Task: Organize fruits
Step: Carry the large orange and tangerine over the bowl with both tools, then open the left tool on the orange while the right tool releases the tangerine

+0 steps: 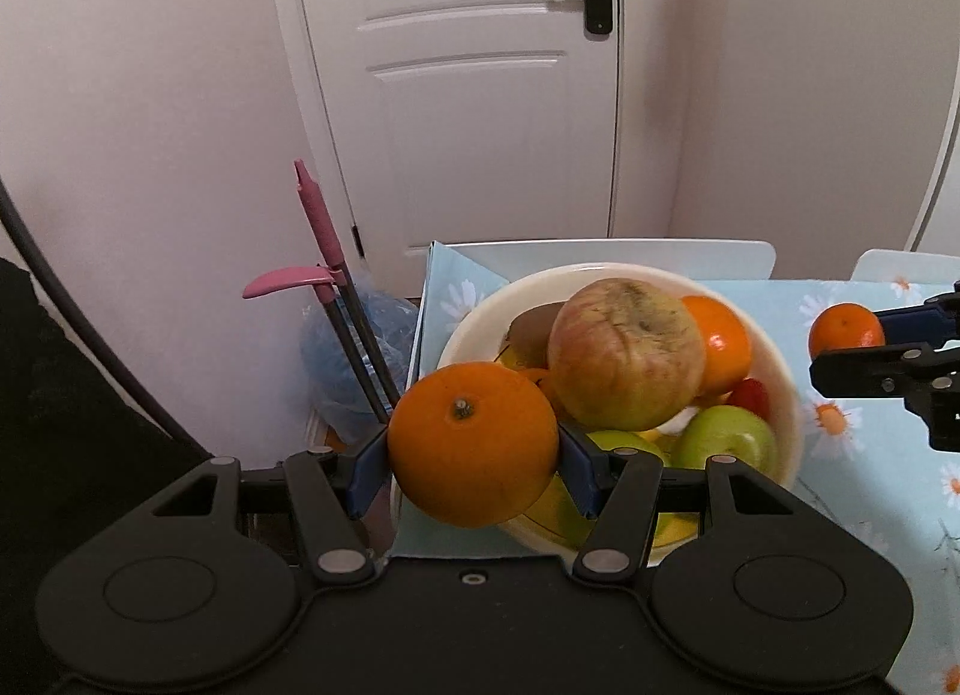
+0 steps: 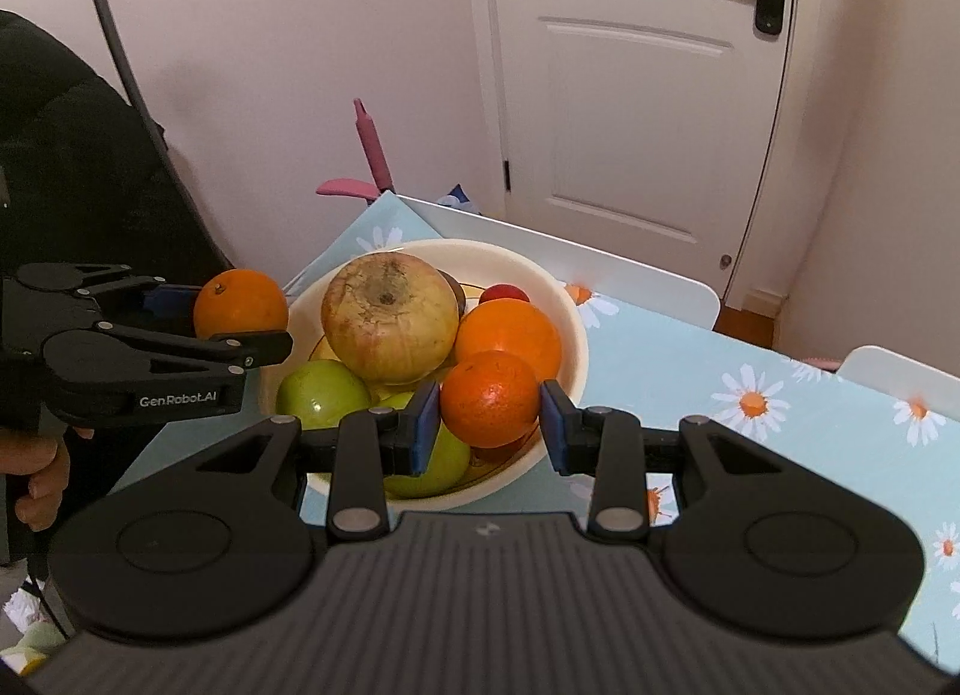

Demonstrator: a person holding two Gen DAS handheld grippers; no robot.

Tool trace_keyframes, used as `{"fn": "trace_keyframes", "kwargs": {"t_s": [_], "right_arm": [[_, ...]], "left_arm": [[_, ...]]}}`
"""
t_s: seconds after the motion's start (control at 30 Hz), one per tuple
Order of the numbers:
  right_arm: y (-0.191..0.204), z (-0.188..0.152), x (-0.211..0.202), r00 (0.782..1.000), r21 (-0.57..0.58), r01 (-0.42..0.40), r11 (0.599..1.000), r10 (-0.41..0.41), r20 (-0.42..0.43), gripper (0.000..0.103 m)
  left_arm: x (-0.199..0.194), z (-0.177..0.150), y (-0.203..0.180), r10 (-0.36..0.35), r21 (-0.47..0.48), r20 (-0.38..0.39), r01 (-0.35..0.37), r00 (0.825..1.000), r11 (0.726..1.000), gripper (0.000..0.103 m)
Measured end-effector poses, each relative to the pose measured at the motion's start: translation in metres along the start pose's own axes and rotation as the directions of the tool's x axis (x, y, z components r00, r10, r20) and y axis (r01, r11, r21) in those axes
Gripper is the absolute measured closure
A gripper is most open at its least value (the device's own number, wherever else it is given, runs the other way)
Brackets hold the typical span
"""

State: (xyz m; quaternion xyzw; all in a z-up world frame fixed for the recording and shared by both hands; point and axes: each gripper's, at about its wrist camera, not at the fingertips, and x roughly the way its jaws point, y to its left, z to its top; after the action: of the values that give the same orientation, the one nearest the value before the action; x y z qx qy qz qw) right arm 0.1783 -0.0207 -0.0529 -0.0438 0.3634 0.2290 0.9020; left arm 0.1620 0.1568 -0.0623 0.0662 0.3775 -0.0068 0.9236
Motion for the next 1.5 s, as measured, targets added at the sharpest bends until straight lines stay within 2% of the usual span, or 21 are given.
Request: {"fn": "trace_keyframes", "kwargs": {"t_s": [0.33, 0.57, 0.63, 0.7, 0.73, 1.03, 1.3, 1.5], "right_arm": [[0.004, -0.002, 0.012, 1.000, 0.031, 0.023, 0.999, -0.023, -0.005, 0.052], [0.003, -0.001, 0.012, 1.000, 0.018, 0.012, 1.000, -0.011, -0.014, 0.052], [0.002, 0.000, 0.010, 1.000, 0.009, 0.005, 1.000, -0.005, -0.013, 0.052], [0.001, 0.001, 0.007, 1.000, 0.005, 0.002, 1.000, -0.002, -0.011, 0.052], [0.000, 0.002, 0.006, 1.000, 0.005, 0.000, 1.000, 0.000, -0.010, 0.052], [-0.005, 0.007, 0.003, 0.999, -0.042, -0.042, 0.998, 0.041, -0.016, 0.052], [0.002, 0.012, 0.024, 0.996, -0.092, -0.080, 0.993, 0.078, -0.032, 0.052], [0.001, 0.011, 0.038, 0.996, -0.086, -0.088, 0.992, 0.085, -0.041, 0.052]], "left_arm": [[0.018, -0.003, 0.005, -0.042, 0.047, -0.014, 0.042, 0.999, 0.998, 0.040], [0.022, 0.000, 0.004, -0.038, 0.037, -0.019, 0.039, 0.999, 0.999, 0.037], [0.018, 0.001, 0.003, -0.023, 0.038, -0.003, 0.023, 1.000, 0.999, 0.029], [0.011, 0.002, 0.003, -0.024, 0.032, 0.020, 0.023, 1.000, 0.999, 0.012], [0.006, 0.002, 0.004, -0.032, 0.025, 0.030, 0.031, 0.999, 0.999, 0.011], [-0.024, -0.006, -0.006, -0.021, 0.010, 0.030, 0.021, 0.999, 1.000, 0.008], [-0.039, -0.018, -0.014, -0.016, -0.011, 0.007, 0.016, 1.000, 1.000, 0.008], [-0.044, -0.025, -0.017, -0.007, -0.017, -0.014, 0.007, 1.000, 1.000, 0.007]]}}
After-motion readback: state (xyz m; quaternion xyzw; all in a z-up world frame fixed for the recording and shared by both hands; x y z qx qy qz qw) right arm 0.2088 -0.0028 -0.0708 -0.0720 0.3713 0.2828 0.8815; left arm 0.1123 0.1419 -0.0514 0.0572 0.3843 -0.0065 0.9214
